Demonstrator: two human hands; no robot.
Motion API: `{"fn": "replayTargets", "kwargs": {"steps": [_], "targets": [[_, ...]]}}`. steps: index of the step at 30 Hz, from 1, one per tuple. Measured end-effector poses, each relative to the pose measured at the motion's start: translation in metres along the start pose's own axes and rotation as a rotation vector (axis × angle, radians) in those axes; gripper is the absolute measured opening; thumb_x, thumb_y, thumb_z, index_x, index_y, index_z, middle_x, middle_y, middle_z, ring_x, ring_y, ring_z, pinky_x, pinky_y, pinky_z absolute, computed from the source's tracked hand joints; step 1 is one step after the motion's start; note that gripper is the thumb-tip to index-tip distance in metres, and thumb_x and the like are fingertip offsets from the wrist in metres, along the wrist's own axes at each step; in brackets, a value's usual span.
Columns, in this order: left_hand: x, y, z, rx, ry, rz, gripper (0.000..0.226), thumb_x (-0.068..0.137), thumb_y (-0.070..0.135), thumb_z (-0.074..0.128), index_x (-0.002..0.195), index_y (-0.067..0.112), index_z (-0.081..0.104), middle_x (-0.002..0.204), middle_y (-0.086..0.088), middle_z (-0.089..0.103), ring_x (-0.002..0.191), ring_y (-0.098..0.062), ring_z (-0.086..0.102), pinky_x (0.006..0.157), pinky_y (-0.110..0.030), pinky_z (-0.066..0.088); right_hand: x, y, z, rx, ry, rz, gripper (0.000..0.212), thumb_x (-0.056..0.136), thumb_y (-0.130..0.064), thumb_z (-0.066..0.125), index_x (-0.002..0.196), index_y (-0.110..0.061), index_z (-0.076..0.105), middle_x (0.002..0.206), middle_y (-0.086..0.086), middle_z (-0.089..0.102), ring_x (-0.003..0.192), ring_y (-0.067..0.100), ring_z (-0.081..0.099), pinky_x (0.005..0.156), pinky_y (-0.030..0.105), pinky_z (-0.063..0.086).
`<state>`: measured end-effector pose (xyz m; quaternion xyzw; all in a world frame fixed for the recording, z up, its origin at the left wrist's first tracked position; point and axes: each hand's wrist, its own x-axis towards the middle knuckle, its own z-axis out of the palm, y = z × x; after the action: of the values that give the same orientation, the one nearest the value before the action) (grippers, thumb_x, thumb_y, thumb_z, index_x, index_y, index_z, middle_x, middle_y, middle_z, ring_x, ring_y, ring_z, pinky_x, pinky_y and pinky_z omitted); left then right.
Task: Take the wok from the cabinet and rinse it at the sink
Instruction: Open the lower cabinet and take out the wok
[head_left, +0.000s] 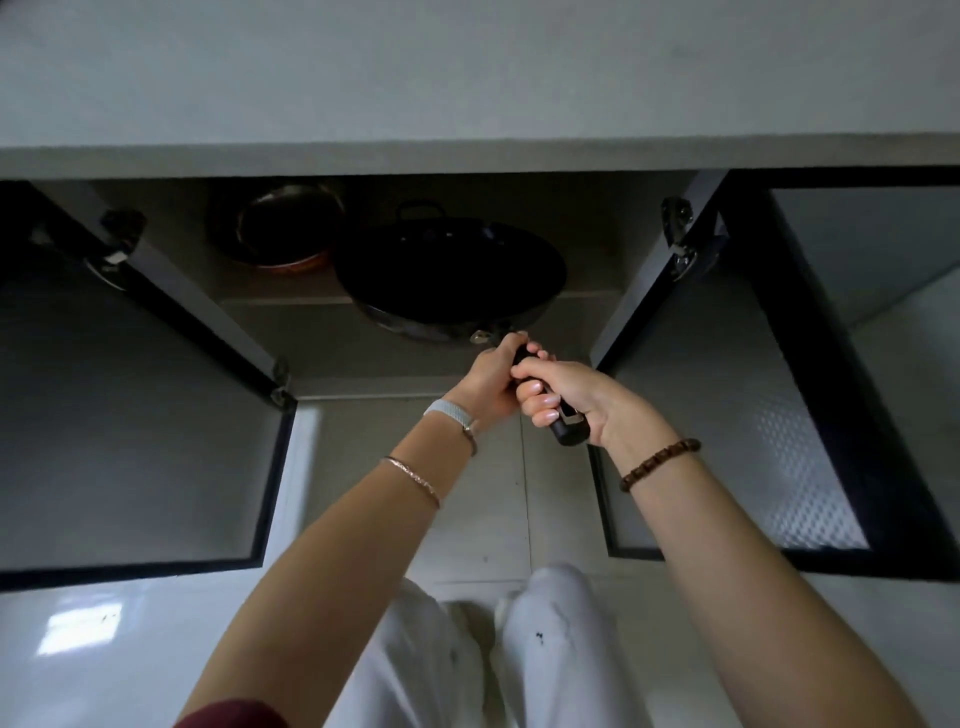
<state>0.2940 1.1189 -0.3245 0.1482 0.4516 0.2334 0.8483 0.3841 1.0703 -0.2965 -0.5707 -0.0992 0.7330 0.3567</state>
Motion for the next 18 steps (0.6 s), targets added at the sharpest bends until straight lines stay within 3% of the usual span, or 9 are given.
{"fn": "replayTargets", "kwargs": {"steps": [10,18], "targets": [[-0.13,0.002,0.042,-0.087,0.159,-0.143,0.036,0.098,0.023,0.038,0.064,0.014,0.041,0.045,0.003,0.052,0.037,-0.009,0.053,0.042,-0.014,0.046,-0.131,-0.019,0.055,0.06,0.002,0.268,0.027,0.097,-0.009,0.044,0.073,-0.021,0.038,0.045,-0.005,0.036,0.028,0.002,0.03,0.027,0.013,0.023],[-0.212,0.026,0.065,-0.186,0.305,-0.1,0.032,0.094,0.015,0.041,0.062,0.012,0.044,0.053,0.001,0.048,0.042,-0.01,0.051,0.039,-0.014,0.044,-0.188,-0.051,0.093,-0.053,-0.112,0.419,0.025,0.096,-0.011,0.044,0.073,-0.018,0.041,0.046,-0.004,0.038,0.028,0.002,0.033,0.026,0.012,0.027]]}}
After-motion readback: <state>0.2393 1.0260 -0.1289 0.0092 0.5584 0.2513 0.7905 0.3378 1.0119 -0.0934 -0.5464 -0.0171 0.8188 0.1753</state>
